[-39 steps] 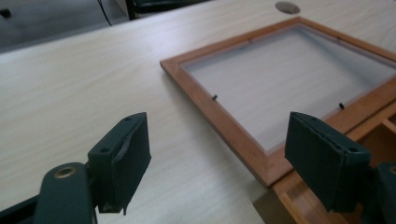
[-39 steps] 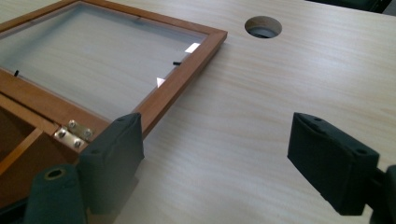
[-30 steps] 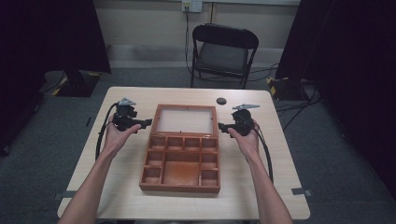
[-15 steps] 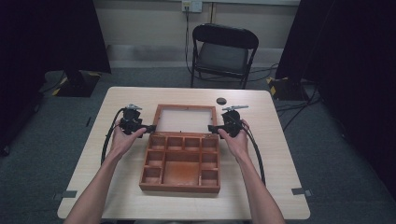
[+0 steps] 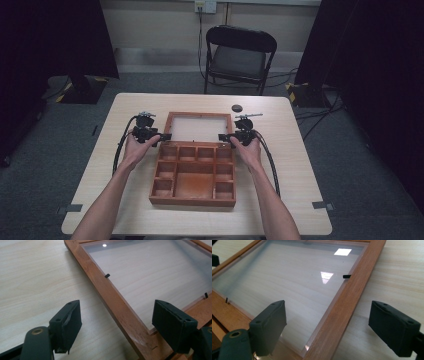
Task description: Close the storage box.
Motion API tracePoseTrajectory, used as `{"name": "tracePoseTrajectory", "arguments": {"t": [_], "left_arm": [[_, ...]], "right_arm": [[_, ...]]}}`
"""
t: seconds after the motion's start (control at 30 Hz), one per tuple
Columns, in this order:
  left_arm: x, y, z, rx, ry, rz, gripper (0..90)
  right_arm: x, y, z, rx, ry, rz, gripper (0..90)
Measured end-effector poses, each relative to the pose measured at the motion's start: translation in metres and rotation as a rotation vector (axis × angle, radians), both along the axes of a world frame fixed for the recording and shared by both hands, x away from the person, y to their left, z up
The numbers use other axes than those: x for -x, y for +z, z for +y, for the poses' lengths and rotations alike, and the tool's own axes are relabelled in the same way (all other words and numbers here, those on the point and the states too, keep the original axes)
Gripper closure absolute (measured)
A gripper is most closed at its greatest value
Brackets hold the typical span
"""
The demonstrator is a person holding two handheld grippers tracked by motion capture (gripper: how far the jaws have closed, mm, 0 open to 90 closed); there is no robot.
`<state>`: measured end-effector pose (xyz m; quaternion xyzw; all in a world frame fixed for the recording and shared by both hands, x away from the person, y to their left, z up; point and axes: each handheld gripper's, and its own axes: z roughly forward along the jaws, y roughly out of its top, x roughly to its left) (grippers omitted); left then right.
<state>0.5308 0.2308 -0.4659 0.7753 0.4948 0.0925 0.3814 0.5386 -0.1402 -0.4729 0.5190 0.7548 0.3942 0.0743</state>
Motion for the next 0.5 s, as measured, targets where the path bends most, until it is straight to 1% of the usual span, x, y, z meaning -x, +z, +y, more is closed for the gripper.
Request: {"name": "tracePoseTrajectory", "arguments": {"t": [0.03,0.07,0.1,0.13,0.17,0.2,0.23,0.27,0.3,0.33,0.4,0.47,0.5], "left_arm": [[-0.002,-0.001,0.0,0.011,0.005,0.006,21.7],[-0.003,-0.001,0.0,0.008,0.003,0.003,21.8],[-0.004,-0.002,0.0,0.021,0.005,0.014,21.8],[-0.005,-0.002,-0.001,0.017,0.002,0.014,22.1],[-0.005,-0.002,-0.001,0.017,0.002,0.014,23.1],[-0.006,-0.001,-0.004,0.021,-0.008,0.016,23.8],[-0.006,-0.001,-0.004,0.021,-0.008,0.016,23.9],[-0.006,-0.001,-0.007,0.022,-0.01,0.023,23.9],[-0.006,0.0,-0.009,0.013,-0.023,0.024,24.4],[-0.007,0.0,-0.012,0.014,-0.027,0.025,24.4],[-0.008,0.0,-0.012,0.016,-0.02,0.032,23.4],[-0.01,-0.003,-0.008,0.054,-0.016,0.06,23.2],[-0.01,-0.003,-0.008,0.054,-0.016,0.06,22.9]], "right_arm": [[-0.001,-0.001,0.0,-0.009,-0.002,0.004,13.9],[-0.002,-0.002,0.001,-0.024,-0.003,0.014,14.0],[-0.003,-0.003,0.001,-0.035,-0.006,0.019,13.9],[-0.004,-0.005,0.0,-0.049,-0.002,0.025,14.0],[-0.004,-0.005,0.0,-0.049,-0.002,0.025,14.0],[-0.005,-0.007,0.0,-0.077,-0.002,0.043,13.9],[-0.005,-0.007,0.0,-0.077,-0.002,0.043,13.9],[-0.006,-0.008,0.0,-0.088,-0.002,0.049,13.8],[-0.006,-0.009,0.0,-0.095,-0.004,0.051,13.9],[-0.007,-0.01,0.002,-0.108,0.001,0.055,14.1],[-0.007,-0.011,0.005,-0.119,0.003,0.057,13.4],[-0.008,-0.012,0.007,-0.126,-0.005,0.061,13.1],[-0.008,-0.012,0.007,-0.126,-0.005,0.061,13.1]]}}
